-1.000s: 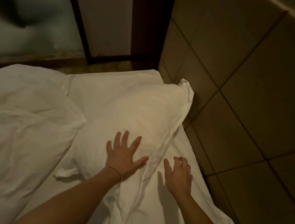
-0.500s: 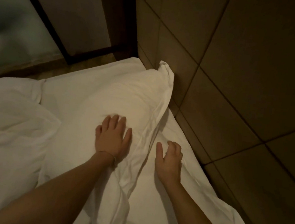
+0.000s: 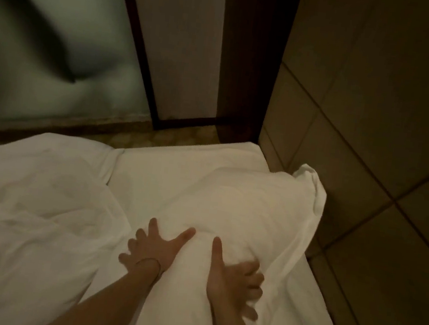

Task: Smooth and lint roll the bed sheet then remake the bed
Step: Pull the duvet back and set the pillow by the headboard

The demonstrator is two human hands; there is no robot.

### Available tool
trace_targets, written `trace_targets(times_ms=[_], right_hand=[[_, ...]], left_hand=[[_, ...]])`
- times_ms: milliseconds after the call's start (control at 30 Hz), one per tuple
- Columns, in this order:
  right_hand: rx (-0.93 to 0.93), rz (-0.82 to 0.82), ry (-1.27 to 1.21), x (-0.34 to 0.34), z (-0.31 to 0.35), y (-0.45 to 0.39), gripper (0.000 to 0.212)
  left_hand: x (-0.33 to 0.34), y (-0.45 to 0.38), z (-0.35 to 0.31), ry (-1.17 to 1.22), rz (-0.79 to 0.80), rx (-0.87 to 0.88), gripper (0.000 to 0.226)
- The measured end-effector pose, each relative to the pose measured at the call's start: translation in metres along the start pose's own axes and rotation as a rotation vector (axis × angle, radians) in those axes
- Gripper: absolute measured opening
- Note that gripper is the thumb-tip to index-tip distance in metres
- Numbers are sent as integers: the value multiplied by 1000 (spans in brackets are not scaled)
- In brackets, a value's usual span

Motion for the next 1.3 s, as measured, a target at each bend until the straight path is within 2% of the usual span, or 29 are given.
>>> trace_targets(times_ms=[67,133,200,300,333,367,400,467,500,533,600,633,700,733,933,1033,1100,1233,1300], right_hand=[[-75,-96,-42,13,6,-2,122],[-265,-285,-172,17,17,-7,114],[-395,-345,-276,28,20,-12,104],[-440,-362,-315,26,16,-17,95],[-454,-227,-238,48,13,-33,93],[-439,-163,-256,56,8,-43,94],[-430,-165,-270,63,4,-57,98],[-347,-48,-409,60,19,-69,105],[-340,-33,-451,34,38,-53,94],[-367,-31,-452,12,57,-30,73],[-467,110,-470,-15,90,-2,28],[-489,134,-465,-29,105,8,25],[-561,12,-511,-52,139,6,47],[-570,-9,-518,-60,155,5,52],[-808,7,-438,-96,266,-7,51],[-897,-34,-390,-101,313,-31,52],[-915,-81,-277,-94,329,-57,60],[-715,25,116,-29,290,-138,105],[-567,115,331,9,246,-180,110]], left_hand=[[4,-13,6,-21,-27,-20,143],[10,-24,11,-39,-59,-22,141],[16,-30,16,-45,-82,-21,137],[24,-37,21,-77,-87,-26,134],[26,-39,24,-64,-93,-27,132],[26,-41,27,-17,-104,-26,128],[23,-46,29,50,-122,-17,122],[11,-52,26,180,-171,22,110],[2,-52,20,236,-201,48,102],[-9,-52,13,296,-245,67,94],[-34,-50,-9,434,-344,91,82],[-46,-50,-21,488,-386,100,78],[-73,-53,-43,564,-464,112,75],[-87,-56,-54,593,-499,119,74],[-127,-80,-122,767,-623,184,66],[-102,-117,-147,749,-564,180,75],[-76,-142,-160,709,-490,192,80],[3,-179,-162,436,-241,253,76],[42,-191,-150,389,-160,226,78]])
Point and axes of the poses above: each hand's wrist, its own y-axis away from the middle knuckle, its own x-axis out of the palm, z = x × y, the point moved 8 cm from there along -y, towards the middle knuckle, and after that the axes turned 12 degrees about x, right-handed, at the moved point
